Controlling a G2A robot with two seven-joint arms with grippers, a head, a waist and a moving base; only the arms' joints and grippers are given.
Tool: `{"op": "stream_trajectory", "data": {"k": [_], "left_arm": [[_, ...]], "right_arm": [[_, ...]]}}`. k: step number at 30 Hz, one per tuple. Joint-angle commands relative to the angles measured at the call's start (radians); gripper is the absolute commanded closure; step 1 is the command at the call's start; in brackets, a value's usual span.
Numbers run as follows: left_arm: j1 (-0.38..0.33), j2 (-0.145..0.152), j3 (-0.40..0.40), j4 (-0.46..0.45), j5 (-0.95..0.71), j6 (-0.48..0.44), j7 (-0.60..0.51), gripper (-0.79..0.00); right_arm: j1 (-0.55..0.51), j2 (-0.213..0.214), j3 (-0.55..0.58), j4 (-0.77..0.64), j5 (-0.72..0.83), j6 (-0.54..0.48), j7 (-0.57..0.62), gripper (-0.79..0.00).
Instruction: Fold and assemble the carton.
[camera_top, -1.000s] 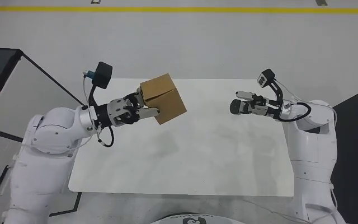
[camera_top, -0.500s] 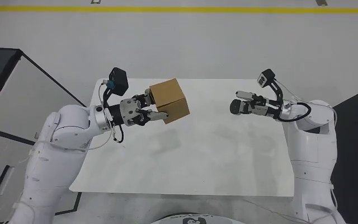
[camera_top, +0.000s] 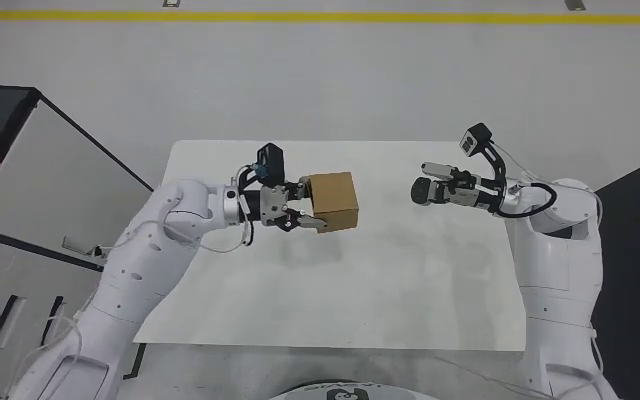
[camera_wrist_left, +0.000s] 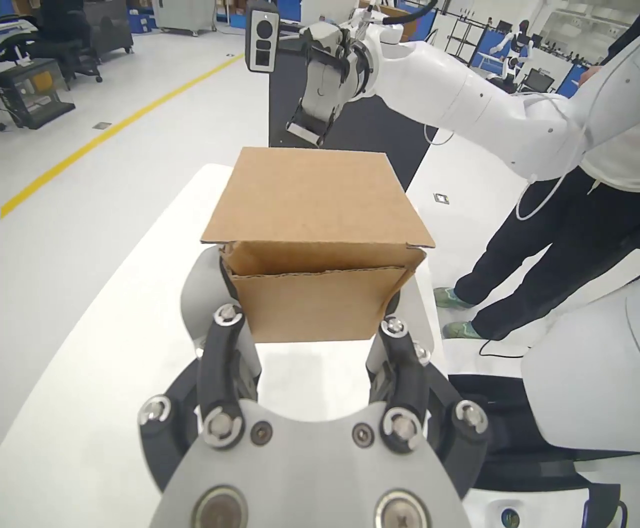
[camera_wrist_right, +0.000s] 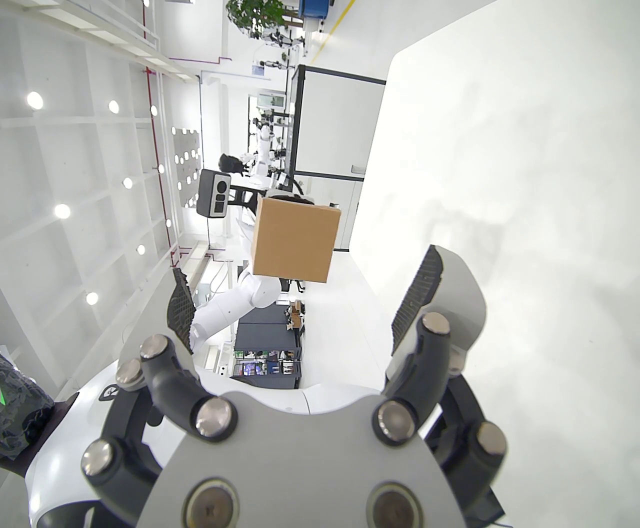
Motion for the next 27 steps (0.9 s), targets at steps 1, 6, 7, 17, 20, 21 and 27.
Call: {"op": "stream_trajectory", "data": {"k": [1,6,7,17,20,21,27], "left_arm": [[-0.001,0.000,0.004,0.001,0.002,0.000,0.002,0.000],[-0.001,0.000,0.004,0.001,0.002,0.000,0.002,0.000],[-0.001,0.000,0.004,0.001,0.002,0.000,0.002,0.000],[-0.019,0.017,0.118,0.083,0.313,0.000,0.259,0.000],[-0.048,0.026,0.187,0.153,0.483,0.000,0.485,0.000],[-0.066,0.029,0.214,0.178,0.552,0.000,0.549,0.000],[-0.154,0.022,0.356,0.333,0.819,0.000,0.879,0.000]], "right_arm": [[0.000,0.000,0.000,0.000,0.000,0.000,0.000,-0.785],[0.000,0.000,0.000,0.000,0.000,0.000,0.000,-0.785],[0.000,0.000,0.000,0.000,0.000,0.000,0.000,-0.785],[0.000,0.000,0.000,0.000,0.000,0.000,0.000,-0.785],[0.000,0.000,0.000,0.000,0.000,0.000,0.000,-0.785],[0.000,0.000,0.000,0.000,0.000,0.000,0.000,-0.785],[0.000,0.000,0.000,0.000,0.000,0.000,0.000,-0.785]]}}
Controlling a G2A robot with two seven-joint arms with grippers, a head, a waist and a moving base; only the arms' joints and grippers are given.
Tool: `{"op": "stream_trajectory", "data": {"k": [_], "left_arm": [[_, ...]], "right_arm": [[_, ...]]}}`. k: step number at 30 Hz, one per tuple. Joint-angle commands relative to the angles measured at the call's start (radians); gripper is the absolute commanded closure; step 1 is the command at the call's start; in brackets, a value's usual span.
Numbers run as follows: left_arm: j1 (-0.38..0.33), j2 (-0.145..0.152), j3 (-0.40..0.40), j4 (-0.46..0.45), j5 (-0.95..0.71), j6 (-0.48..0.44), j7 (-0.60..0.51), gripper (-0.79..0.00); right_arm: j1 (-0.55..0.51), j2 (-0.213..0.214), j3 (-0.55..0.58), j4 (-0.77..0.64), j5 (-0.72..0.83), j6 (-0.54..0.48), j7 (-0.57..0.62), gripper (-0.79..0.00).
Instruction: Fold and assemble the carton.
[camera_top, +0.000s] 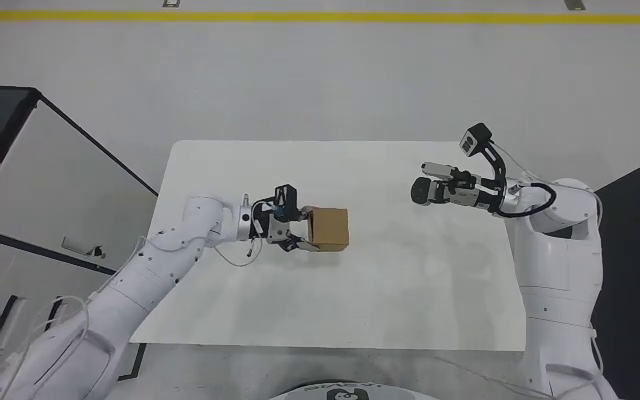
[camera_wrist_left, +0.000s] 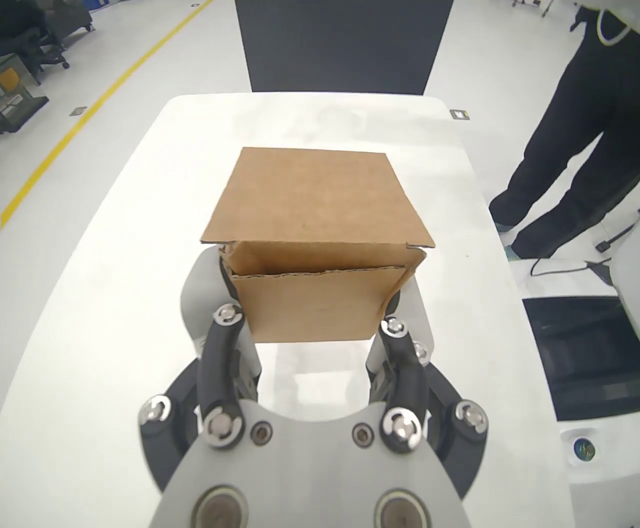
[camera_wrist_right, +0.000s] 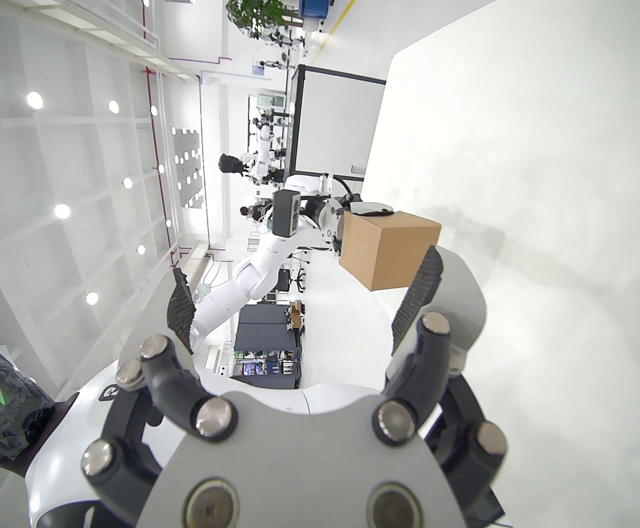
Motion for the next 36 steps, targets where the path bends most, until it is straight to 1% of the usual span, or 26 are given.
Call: {"op": "stream_trajectory", "data": {"k": [1,9,10,12,13,15,17,20,24,30,36], "left_arm": [[-0.008,-0.001,0.012,0.016,0.028,0.000,0.048,0.000],[-0.001,-0.002,0.014,0.011,0.028,0.010,0.045,0.000],[0.010,-0.004,0.019,0.009,0.020,0.004,0.059,0.000],[0.007,-0.006,0.021,0.028,0.037,0.018,0.080,0.000],[0.009,-0.009,0.026,0.033,0.038,0.017,0.125,0.000],[-0.001,-0.015,0.041,0.068,0.092,0.046,0.171,0.000],[-0.009,-0.024,0.062,0.100,0.123,0.051,0.247,0.000],[-0.038,-0.042,0.099,0.169,0.180,0.069,0.329,0.000],[-0.078,-0.074,0.148,0.264,0.232,0.102,0.415,0.000],[-0.125,-0.127,0.213,0.396,0.272,0.140,0.493,0.000],[-0.151,-0.179,0.261,0.516,0.273,0.147,0.542,0.000]], "right_arm": [[0.000,0.000,0.000,0.000,0.000,0.000,0.000,-0.785],[0.000,0.000,0.000,0.000,0.000,0.000,0.000,-0.785],[0.000,0.000,0.000,0.000,0.000,0.000,0.000,-0.785],[0.000,0.000,0.000,0.000,0.000,0.000,0.000,-0.785],[0.000,0.000,0.000,0.000,0.000,0.000,0.000,-0.785],[0.000,0.000,0.000,0.000,0.000,0.000,0.000,-0.785],[0.000,0.000,0.000,0.000,0.000,0.000,0.000,-0.785],[0.000,0.000,0.000,0.000,0.000,0.000,0.000,-0.785],[0.000,0.000,0.000,0.000,0.000,0.000,0.000,-0.785],[0.000,0.000,0.000,0.000,0.000,0.000,0.000,-0.785],[0.000,0.000,0.000,0.000,0.000,0.000,0.000,-0.785]]}}
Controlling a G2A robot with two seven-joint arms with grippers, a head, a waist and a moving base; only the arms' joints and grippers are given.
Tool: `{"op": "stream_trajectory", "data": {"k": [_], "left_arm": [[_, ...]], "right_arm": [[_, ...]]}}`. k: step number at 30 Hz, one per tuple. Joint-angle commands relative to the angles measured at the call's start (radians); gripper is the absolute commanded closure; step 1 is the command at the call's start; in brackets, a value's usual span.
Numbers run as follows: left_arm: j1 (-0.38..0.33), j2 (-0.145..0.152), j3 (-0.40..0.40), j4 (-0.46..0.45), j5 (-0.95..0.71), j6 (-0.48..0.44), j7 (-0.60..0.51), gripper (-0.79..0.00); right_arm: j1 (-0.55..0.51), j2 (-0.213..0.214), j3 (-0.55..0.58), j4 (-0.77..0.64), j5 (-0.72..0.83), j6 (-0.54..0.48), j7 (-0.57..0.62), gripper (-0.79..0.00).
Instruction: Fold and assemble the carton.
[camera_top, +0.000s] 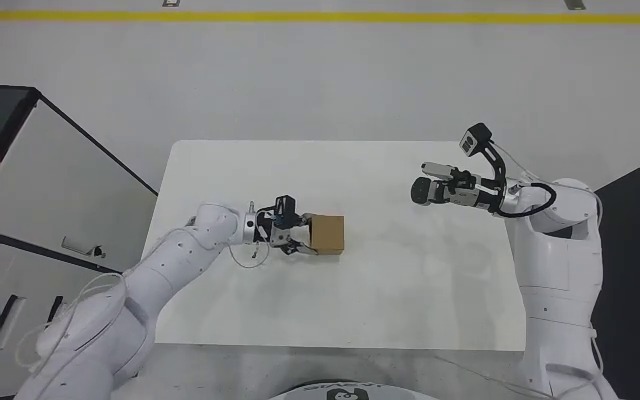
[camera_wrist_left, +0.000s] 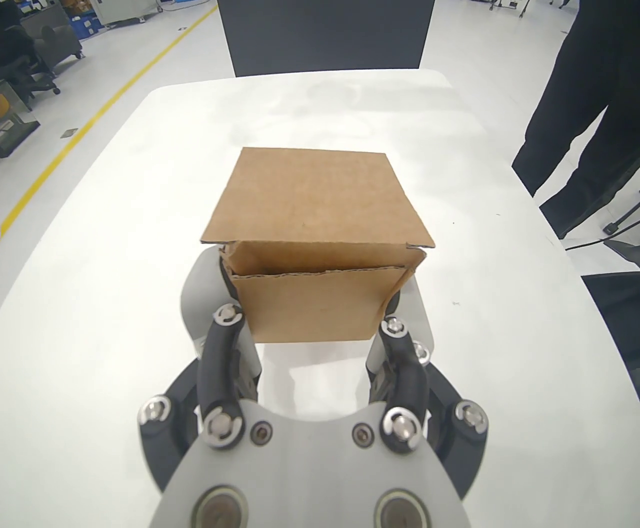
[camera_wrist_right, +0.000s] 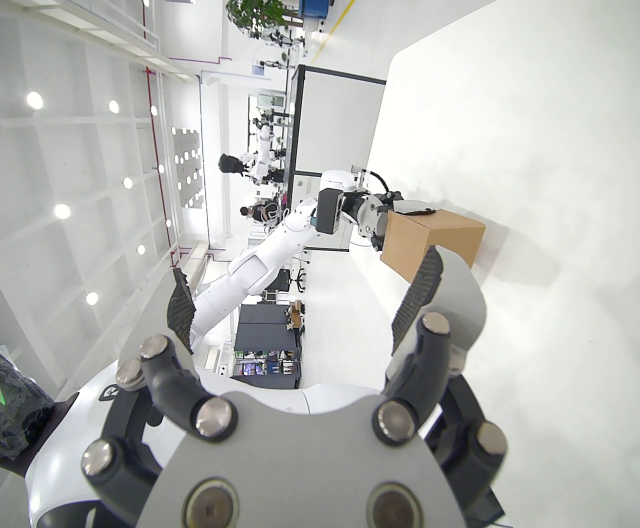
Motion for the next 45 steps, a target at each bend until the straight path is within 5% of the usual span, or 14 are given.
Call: {"op": "stream_trajectory", "data": {"k": [1,13,17,18,19,33,45], "left_arm": [[-0.006,-0.017,0.013,0.040,-0.006,0.003,0.005,0.000],[-0.027,-0.094,0.076,0.179,-0.062,0.023,0.025,-0.040],[-0.031,-0.104,0.094,0.205,-0.070,0.031,0.033,-0.391],[-0.032,-0.106,0.098,0.211,-0.073,0.034,0.036,-0.708],[-0.033,-0.107,0.103,0.216,-0.074,0.037,0.039,-0.785],[-0.026,-0.063,0.175,0.192,-0.138,0.099,0.101,-0.785],[-0.022,0.052,0.210,0.084,-0.264,0.159,0.161,-0.785]], "right_arm": [[0.000,0.000,0.000,0.000,0.000,0.000,0.000,-0.785],[0.000,0.000,0.000,0.000,0.000,0.000,0.000,-0.785],[0.000,0.000,0.000,0.000,0.000,0.000,0.000,-0.785],[0.000,0.000,0.000,0.000,0.000,0.000,0.000,-0.785],[0.000,0.000,0.000,0.000,0.000,0.000,0.000,-0.785],[0.000,0.000,0.000,0.000,0.000,0.000,0.000,-0.785],[0.000,0.000,0.000,0.000,0.000,0.000,0.000,-0.785]]}}
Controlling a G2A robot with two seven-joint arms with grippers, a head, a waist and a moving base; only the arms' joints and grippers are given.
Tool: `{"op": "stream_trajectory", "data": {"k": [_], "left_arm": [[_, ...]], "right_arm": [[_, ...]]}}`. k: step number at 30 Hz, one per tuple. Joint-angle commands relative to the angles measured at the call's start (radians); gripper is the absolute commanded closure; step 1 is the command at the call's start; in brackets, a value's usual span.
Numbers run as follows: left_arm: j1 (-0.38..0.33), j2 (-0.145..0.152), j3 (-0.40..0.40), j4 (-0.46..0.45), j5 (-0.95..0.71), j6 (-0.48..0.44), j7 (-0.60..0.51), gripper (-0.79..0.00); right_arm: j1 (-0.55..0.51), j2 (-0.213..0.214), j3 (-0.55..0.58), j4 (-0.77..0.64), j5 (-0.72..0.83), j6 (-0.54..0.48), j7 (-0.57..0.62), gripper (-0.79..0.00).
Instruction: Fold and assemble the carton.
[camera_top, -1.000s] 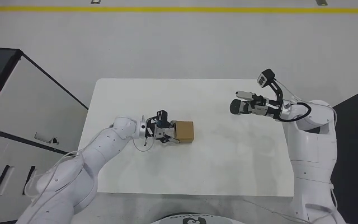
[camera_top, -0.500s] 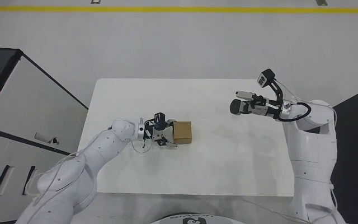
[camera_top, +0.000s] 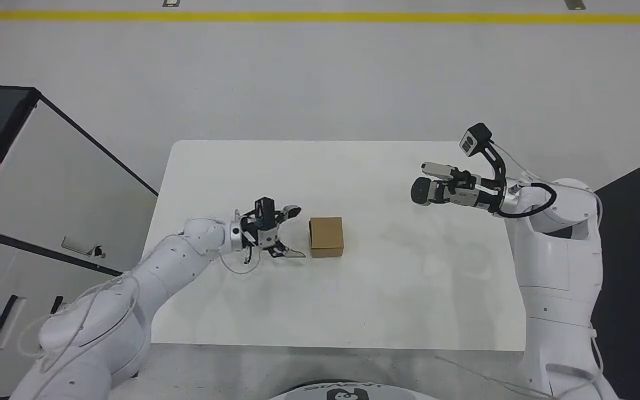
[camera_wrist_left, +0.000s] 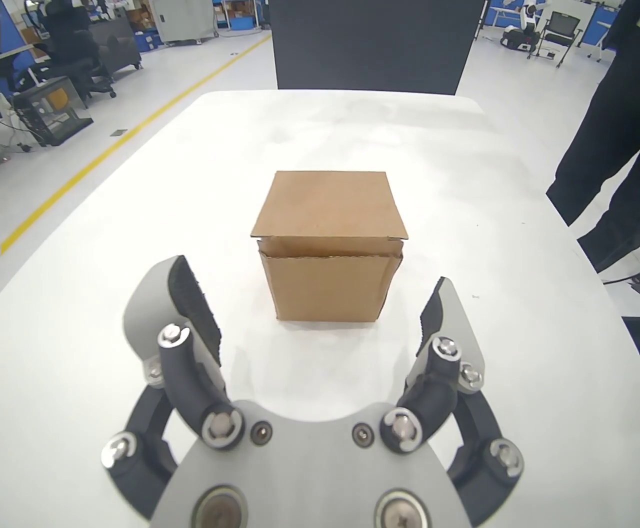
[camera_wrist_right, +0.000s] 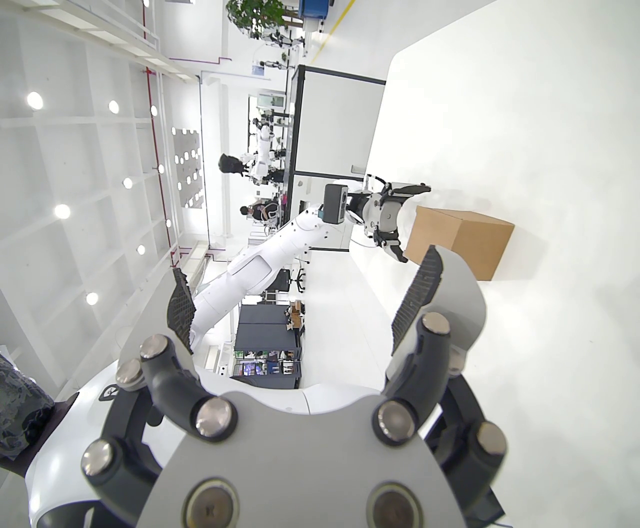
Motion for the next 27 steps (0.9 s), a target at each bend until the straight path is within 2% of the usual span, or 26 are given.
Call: {"op": "stream_trajectory", "data": {"k": [1,5,9,19,26,27], "left_arm": [[-0.001,0.027,0.005,-0.033,-0.018,0.007,0.007,-0.785],[0.001,0.090,0.010,-0.122,-0.073,0.026,0.026,-0.785],[0.002,0.170,0.016,-0.242,-0.119,0.042,0.042,-0.785],[0.018,0.413,0.009,-0.505,-0.185,0.108,0.108,-0.785],[0.056,0.571,0.001,-0.681,-0.220,0.153,0.154,-0.785],[0.060,0.585,0.000,-0.693,-0.226,0.157,0.157,-0.785]], "right_arm": [[0.000,0.000,0.000,0.000,0.000,0.000,0.000,-0.785],[0.000,0.000,0.000,0.000,0.000,0.000,0.000,-0.785],[0.000,0.000,0.000,0.000,0.000,0.000,0.000,-0.785],[0.000,0.000,0.000,0.000,0.000,0.000,0.000,-0.785],[0.000,0.000,0.000,0.000,0.000,0.000,0.000,-0.785],[0.000,0.000,0.000,0.000,0.000,0.000,0.000,-0.785]]}}
